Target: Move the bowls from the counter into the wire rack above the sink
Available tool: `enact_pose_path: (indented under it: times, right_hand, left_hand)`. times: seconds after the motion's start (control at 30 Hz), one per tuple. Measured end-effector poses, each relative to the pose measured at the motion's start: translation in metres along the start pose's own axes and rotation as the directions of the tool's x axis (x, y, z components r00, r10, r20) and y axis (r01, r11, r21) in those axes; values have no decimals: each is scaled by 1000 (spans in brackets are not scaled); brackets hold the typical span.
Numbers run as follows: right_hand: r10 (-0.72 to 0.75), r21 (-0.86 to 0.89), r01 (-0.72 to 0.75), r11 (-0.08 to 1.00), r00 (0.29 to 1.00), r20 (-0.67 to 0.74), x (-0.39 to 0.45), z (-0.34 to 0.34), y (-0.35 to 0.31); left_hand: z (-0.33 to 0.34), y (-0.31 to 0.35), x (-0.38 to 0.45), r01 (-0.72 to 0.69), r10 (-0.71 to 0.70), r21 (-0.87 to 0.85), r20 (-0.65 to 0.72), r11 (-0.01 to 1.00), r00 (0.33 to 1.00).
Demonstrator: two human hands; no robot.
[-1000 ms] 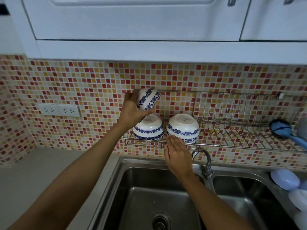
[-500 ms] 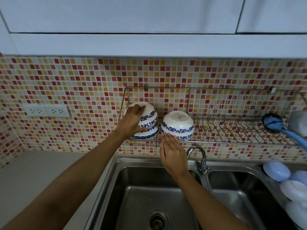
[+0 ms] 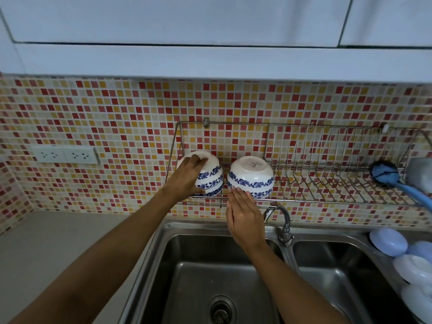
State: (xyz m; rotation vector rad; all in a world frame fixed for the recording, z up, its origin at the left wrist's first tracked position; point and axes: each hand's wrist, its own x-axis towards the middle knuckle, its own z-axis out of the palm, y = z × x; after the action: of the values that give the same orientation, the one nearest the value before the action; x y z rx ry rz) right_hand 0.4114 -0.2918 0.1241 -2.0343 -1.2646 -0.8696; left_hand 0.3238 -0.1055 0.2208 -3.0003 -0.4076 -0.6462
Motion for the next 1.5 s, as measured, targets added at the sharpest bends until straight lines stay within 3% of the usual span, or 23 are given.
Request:
enact_pose_path:
  times: [0.47, 0.6, 0.7, 0.8, 0.9, 1.1, 1.2, 1.27, 1.37, 1.5]
  right_hand:
    - [35, 32, -36, 999, 999, 19, 8, -10, -5]
    - [130, 90, -124, 988, 989, -66, 33, -22, 6]
    - [255, -38, -255, 966, 967, -15, 57, -30, 32]
    - [373, -85, -363, 928, 913, 165, 67, -31, 56]
    - [337, -84, -327, 941, 913, 229, 64, -22, 65]
    - [302, -98, -289, 952, 940, 161, 58, -16, 65]
    - [302, -136, -280, 950, 935, 186, 59, -15, 63]
    - [312, -160, -284, 945, 930, 193, 57, -18, 60]
    - [284, -212, -241, 947, 937, 202, 41, -23, 48]
    - [304, -185, -258, 948, 906, 295, 17, -34, 38]
  left_hand:
    - [10, -3, -4, -28, 26, -89, -14, 996, 1000]
    - [18, 0, -5, 114, -159, -291, -135, 950, 978]
    - [28, -1, -4, 197, -267, -372, -145, 907, 953]
    - [33, -2, -3, 254, -326, -402, -122, 880, 937]
    - [32, -3, -2, 263, -345, -437, -121, 861, 931]
    - [35, -2, -2, 262, -336, -408, -119, 875, 934]
    - [38, 3, -5, 209, -272, -266, -231, 941, 934]
    - [38, 8, -8, 242, -304, -236, -278, 941, 911]
    - [41, 15, -20, 378, -436, -260, -222, 889, 872]
    - [51, 19, -45, 347, -375, -172, -171, 922, 911]
